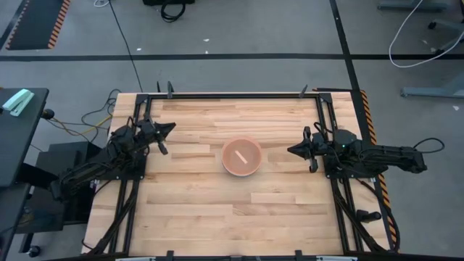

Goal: Nest bowls inside each other
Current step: Return to Home Position

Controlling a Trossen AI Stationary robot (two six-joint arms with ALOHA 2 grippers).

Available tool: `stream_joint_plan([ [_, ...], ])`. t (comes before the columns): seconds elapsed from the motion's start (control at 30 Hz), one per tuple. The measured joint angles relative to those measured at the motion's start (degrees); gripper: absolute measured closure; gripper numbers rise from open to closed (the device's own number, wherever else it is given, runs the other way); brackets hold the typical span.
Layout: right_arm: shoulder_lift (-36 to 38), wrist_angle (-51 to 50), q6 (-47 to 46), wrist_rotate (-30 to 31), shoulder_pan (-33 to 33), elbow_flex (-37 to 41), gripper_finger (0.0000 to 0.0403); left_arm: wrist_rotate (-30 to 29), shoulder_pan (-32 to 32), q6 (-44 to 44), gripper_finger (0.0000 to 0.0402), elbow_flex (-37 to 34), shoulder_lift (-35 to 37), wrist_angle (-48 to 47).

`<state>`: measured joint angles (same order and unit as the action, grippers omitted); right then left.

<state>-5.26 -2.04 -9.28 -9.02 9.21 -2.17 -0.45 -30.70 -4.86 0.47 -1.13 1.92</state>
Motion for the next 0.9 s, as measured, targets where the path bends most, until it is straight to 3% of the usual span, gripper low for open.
stream_joint_plan([
  [0.9, 0.0, 0.0, 0.0, 0.0, 0.0, 0.0, 0.0387, 0.1, 0.0, 0.2, 0.0370, 0.0, 0.0, 0.3],
])
